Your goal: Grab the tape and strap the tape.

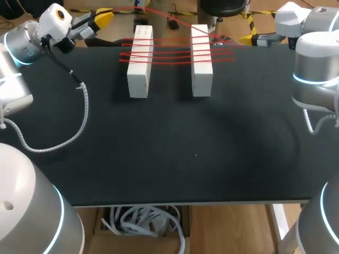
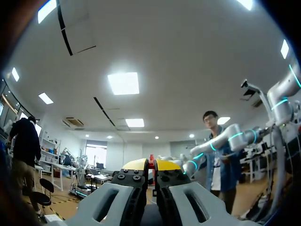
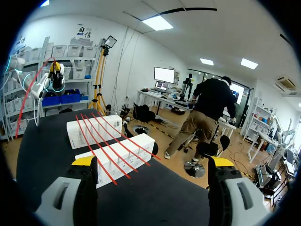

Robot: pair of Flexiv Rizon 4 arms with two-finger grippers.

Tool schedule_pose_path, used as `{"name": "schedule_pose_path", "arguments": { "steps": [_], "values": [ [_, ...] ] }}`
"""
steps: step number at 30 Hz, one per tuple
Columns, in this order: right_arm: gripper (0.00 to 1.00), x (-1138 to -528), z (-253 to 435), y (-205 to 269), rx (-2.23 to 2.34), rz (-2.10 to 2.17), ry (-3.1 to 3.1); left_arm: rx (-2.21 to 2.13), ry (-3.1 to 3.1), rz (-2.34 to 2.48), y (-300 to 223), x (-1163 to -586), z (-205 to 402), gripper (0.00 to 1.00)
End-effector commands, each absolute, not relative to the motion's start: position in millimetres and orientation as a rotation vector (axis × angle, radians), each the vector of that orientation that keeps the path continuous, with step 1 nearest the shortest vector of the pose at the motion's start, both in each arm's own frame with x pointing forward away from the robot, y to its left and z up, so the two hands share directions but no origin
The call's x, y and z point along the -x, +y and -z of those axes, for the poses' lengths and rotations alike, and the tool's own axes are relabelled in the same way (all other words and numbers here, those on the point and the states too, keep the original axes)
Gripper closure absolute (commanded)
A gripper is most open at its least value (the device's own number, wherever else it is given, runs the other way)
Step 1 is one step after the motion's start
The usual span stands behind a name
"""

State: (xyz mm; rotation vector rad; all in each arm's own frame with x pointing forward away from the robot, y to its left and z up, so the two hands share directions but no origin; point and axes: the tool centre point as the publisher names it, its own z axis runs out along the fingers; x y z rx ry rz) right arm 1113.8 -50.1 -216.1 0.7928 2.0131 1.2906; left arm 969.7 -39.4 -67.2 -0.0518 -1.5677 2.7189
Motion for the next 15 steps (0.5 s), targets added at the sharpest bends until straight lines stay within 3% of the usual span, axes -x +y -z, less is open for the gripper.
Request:
{"name": "schedule_pose_path", "arguments": {
  "steps": [1,9,15],
  "values": [
    [0.0,-1114,216,-50,-0.793,-1.291,2.013,0.058,-1.564,-2.718,-39,-971,68,1.0],
    [0.0,-1114,216,-50,-0.793,-1.291,2.013,0.058,-1.564,-2.718,-39,-971,68,1.0],
    [0.0,-1080,216,-45,-0.851,-1.364,1.872,0.058,-1.564,-2.718,-39,-971,68,1.0]
  ]
}}
